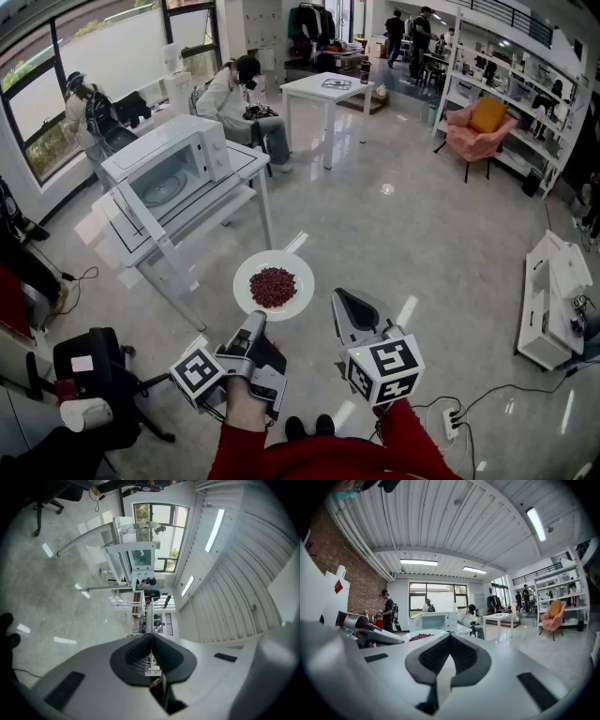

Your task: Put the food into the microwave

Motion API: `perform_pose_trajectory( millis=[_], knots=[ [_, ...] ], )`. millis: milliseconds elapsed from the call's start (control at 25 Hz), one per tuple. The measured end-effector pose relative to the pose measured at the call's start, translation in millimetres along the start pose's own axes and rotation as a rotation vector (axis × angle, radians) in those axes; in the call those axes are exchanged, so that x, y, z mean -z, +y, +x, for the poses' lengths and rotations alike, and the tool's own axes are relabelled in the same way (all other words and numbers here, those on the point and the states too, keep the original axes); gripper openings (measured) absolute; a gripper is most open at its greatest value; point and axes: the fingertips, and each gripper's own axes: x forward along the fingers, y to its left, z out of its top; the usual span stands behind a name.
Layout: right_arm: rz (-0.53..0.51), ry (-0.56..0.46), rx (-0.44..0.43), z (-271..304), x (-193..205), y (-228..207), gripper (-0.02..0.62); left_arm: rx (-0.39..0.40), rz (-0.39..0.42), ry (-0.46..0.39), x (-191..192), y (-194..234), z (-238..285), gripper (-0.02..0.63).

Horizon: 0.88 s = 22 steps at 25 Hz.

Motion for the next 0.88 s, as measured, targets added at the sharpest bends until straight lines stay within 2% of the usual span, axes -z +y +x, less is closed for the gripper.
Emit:
perform_pose_trajectory(
  millis=[480, 880],
  knots=[
    [0.012, -0.011, 0.025, -17, -4, -13, 0.012, -0.001, 0.010, -0.014, -2, 0, 0, 0.017],
    [0.011, -0.014, 0.003, -18, -2, -7, 0.012, 0.003, 0.007, -0.013, 0, 1, -2, 0.017]
  ],
)
